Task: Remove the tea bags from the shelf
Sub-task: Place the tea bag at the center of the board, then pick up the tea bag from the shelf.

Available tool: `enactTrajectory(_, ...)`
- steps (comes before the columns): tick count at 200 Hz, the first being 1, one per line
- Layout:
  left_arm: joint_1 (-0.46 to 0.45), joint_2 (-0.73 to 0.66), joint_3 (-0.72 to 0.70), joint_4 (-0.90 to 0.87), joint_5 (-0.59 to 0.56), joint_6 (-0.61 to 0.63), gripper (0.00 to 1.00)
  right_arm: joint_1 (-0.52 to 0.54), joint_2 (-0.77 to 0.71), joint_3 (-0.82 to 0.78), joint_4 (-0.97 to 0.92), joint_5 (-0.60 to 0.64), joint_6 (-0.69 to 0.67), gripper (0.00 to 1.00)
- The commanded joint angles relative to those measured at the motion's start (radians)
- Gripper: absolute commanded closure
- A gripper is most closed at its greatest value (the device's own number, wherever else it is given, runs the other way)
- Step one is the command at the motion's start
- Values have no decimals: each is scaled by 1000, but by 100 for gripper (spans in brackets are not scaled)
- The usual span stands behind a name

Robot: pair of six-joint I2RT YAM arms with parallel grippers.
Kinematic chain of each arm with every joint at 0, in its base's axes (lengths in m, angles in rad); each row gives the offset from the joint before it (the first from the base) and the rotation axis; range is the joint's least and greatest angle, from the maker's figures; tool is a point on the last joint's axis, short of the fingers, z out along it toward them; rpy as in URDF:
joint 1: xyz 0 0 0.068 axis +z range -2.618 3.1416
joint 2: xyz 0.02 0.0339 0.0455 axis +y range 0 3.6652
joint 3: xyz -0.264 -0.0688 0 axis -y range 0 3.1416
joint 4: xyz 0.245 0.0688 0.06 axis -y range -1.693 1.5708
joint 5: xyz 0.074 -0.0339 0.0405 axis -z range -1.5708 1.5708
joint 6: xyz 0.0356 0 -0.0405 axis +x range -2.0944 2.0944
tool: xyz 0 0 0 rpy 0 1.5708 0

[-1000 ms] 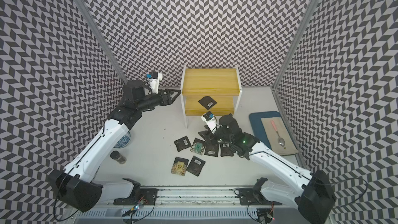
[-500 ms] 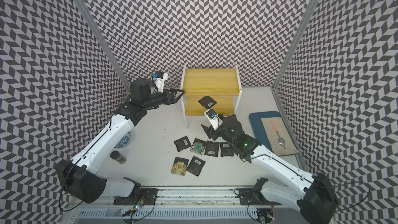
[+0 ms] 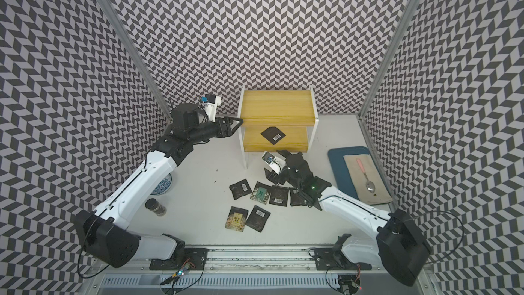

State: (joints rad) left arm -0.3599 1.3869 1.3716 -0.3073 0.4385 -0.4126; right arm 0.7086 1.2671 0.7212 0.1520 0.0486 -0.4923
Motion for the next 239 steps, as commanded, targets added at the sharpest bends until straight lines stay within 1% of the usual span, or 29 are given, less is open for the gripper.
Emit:
enactTrajectory(1,0,-3,12,10,-18,15,33,-13,25,24,68,-16,-51,13)
enactTrajectory(52,5,-5,5,10,-16,14,33,-57,101,96,60,-67,-87,11)
enactTrajectory(54,6,-6,5,10,-17,14,33,-58,103,100,59,-68,-88,10)
enactTrajectory(56,6,-6,4,10,-17,14,33,-59,106,104,58,-69,-88,3)
enactTrajectory(59,6,-6,4,10,-18,14,33,-61,110,109,59,-70,-88,0)
enactTrajectory(85,8,-10,1,11,-17,12,33,-70,153,156,34,-81,-94,0)
enactTrajectory(187,11,0,3,19,-16,9,33,-121,267,250,11,-147,-142,0)
enactTrajectory(239,11,8,4,20,-14,9,33,-138,321,280,-13,-206,-138,0)
